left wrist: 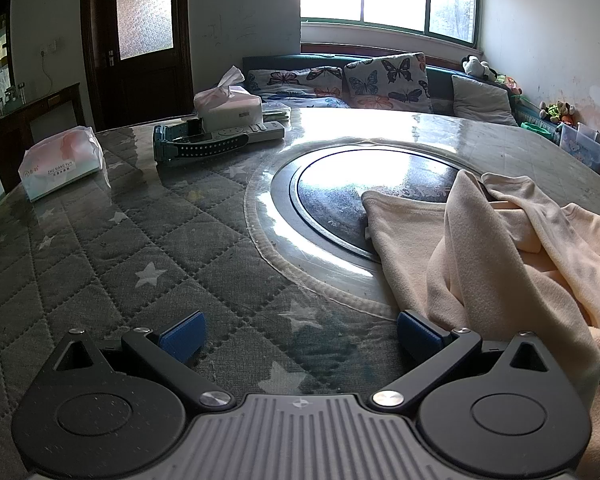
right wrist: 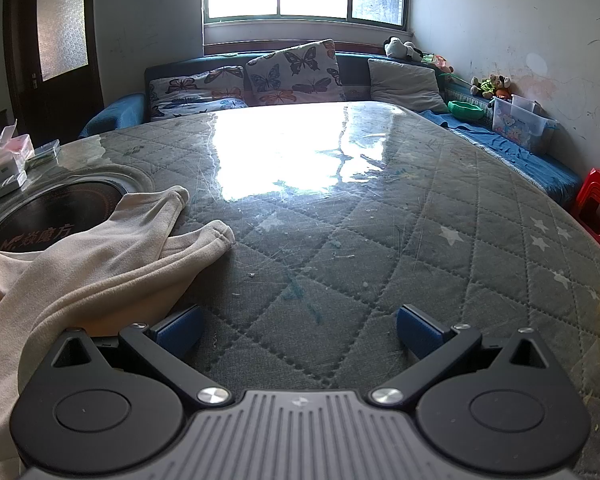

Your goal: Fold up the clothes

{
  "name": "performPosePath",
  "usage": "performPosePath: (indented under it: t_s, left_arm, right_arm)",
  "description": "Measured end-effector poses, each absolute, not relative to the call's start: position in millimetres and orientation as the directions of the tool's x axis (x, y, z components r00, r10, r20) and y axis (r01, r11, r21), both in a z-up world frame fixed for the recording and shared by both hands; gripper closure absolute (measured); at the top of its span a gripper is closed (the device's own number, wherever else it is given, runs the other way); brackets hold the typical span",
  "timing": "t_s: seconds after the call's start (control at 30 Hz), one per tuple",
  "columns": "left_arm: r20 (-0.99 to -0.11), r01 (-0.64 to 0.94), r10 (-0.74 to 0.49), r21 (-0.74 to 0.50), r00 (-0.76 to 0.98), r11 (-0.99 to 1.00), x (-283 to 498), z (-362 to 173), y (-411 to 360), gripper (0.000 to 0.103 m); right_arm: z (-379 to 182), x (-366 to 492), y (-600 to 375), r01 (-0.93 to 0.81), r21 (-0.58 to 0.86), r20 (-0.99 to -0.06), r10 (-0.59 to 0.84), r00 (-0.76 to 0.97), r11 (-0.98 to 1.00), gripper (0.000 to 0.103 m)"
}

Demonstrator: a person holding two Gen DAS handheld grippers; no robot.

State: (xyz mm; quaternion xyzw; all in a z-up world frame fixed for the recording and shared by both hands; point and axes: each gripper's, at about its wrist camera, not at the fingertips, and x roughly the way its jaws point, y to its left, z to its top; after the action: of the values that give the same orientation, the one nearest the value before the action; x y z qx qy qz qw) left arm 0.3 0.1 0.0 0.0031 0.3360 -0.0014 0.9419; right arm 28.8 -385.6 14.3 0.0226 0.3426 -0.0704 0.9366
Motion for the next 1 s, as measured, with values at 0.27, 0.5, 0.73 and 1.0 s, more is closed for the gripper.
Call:
performPosePath:
  t_s: [0.27, 0.5, 0.73, 1.0]
  left_arm:
    - [-0.632, 0.003, 0.000, 0.004, 0.775, 1.000, 5.6, -0.2, 1.6, 0.000]
    - [-0.639, -0.027, 0.030, 0.014, 0.768, 1.000, -2.3, 1.9, -4.6, 0.000]
    - [-0.665, -0.066, 0.067, 0.027, 0.744, 0.997, -10.2, 6.5, -6.6, 0.000]
    - [-0.659, -0.069, 0.078, 0.040, 0.748, 0.997, -30.4, 16.9, -9.4, 0.000]
  right_arm:
    - [14.1, 28.9, -385.8, 0.147, -0.007, -0.646, -0.117, 0.755, 0.989, 0.000]
    - [13.0, 30.4, -385.9, 0.147, -0.009, -0.646, -0.118, 0.754, 0.989, 0.000]
    - [14.3, 29.4, -385.1, 0.147, -0.006, -0.646, -0.116, 0.755, 0.989, 0.000]
    - [15.2, 29.4, -384.4, 0.145, -0.005, -0.645, -0.114, 0.756, 0.989, 0.000]
